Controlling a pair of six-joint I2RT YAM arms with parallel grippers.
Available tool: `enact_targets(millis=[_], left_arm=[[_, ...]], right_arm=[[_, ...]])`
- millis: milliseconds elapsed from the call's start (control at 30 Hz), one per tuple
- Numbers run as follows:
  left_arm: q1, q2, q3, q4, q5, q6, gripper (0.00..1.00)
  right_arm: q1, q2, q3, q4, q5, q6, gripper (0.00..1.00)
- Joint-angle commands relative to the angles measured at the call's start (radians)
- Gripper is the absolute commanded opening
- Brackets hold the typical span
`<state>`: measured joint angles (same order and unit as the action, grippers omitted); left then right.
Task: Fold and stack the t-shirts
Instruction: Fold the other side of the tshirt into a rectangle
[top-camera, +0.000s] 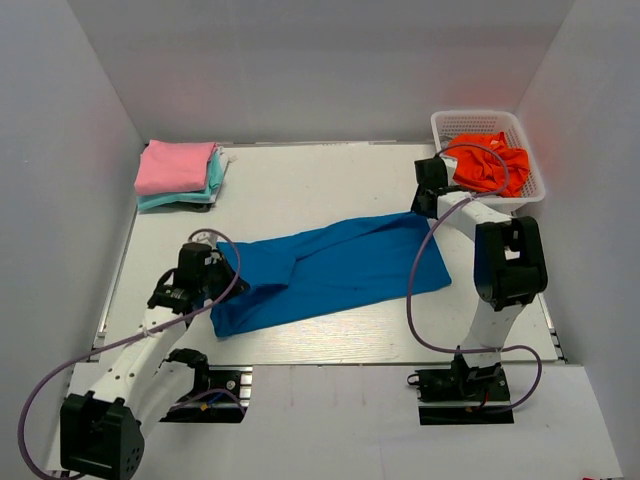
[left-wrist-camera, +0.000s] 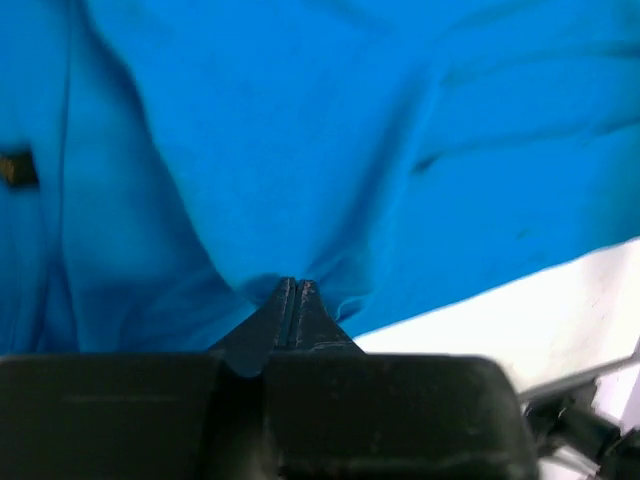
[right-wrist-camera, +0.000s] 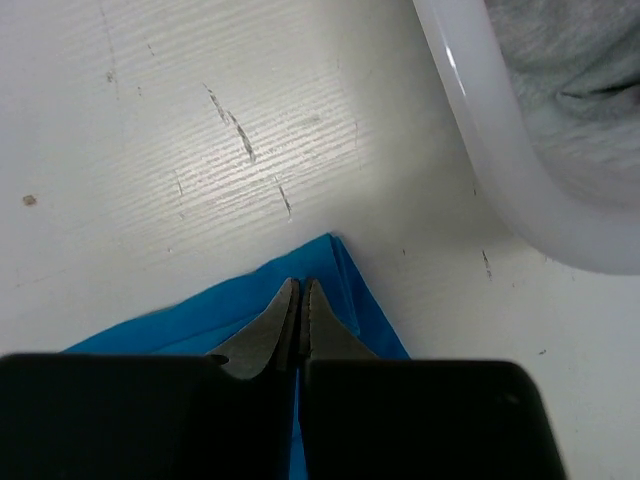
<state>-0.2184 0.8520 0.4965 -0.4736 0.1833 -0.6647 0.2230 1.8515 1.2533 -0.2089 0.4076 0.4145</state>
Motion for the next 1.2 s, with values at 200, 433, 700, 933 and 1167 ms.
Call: enact_targets(millis=[200, 433, 700, 933, 1167], left_arm=[[-0.004, -0.213, 0.003, -0.228, 0.111, -0.084, 0.11], [-0.004, -0.259, 0.057, -0.232, 0.041, -0.084, 0.37], [-0.004, 0.005, 0.017, 0.084, 0.105, -0.061, 0.57], [-0.004, 0.165, 0.096, 0.124, 0.056, -0.012, 0.6], [-0.004, 0.183, 0.148, 0.099, -0.028, -0.001, 0.73]], right_arm=[[-0.019, -0.121, -0.109, -0.003, 0.094, 0.06, 0.0], [-0.022, -0.149, -0.074, -0.038, 0.065, 0.04, 0.11], [-0.027, -0.147, -0.087, -0.04, 0.076, 0.038, 0.09], [-0.031, -0.178, -0.155, -0.067, 0.171, 0.079, 0.36], [-0.037, -0.26, -0.201, -0.077, 0.12, 0.08, 0.44]])
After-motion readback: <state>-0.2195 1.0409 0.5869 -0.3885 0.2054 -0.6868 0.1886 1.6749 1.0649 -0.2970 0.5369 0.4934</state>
